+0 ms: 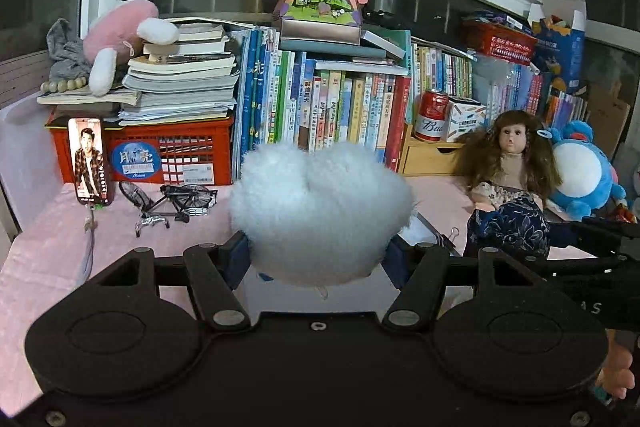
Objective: Organize soft objects
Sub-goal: 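Carry the white ball with the left tool while the right tool carries the pouch to the grey tray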
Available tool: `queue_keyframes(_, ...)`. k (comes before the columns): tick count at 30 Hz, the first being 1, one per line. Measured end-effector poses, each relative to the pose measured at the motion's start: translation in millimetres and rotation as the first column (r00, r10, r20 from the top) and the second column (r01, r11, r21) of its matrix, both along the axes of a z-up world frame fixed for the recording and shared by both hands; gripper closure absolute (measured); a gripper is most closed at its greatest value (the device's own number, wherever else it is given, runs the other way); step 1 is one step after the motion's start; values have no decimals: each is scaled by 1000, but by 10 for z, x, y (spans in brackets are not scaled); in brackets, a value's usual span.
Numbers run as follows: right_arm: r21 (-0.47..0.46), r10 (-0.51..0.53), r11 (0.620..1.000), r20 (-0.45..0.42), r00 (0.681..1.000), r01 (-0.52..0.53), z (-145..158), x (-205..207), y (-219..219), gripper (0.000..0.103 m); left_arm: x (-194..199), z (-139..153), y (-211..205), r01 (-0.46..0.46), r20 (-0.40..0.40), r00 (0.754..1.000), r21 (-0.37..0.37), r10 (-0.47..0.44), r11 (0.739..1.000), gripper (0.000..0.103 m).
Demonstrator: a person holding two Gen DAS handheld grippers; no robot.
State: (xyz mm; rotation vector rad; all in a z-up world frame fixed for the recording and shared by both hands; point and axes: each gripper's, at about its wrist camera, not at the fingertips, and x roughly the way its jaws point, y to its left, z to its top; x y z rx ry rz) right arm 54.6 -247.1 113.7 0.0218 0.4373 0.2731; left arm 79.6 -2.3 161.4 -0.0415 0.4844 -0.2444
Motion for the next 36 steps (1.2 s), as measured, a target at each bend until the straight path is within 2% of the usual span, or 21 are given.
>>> queue_keyframes(4, 12, -19, 1000, -44, 999, 19, -18, 177, -96, 34, 205, -30, -94, 15, -51, 999, -1, -15, 1000, 40)
queue_keyframes(11, -30, -39, 999, -78, 996, 37, -6, 379, -169, 34, 516, -130, -257, 28, -130, 991, 7, -27, 1000, 40)
queue_keyframes(21, -42, -31, 999, -229, 973, 22, -35, 894, -273, 34, 1065, -217, -441, 29, -242, 970, 53, -16, 998, 40)
queue_keyframes(28, -7, 1, 1000, -344, 939, -3, -115, 1328, -289, 34, 1542, -373, -513, 18, -357, 934, 60, 5, 998, 40)
queue_keyframes(36, -11, 2, 1000, -469, 883, -8, -397, 1751, -241, 34, 1921, -721, -534, -1, -497, 867, 67, 34, 998, 40)
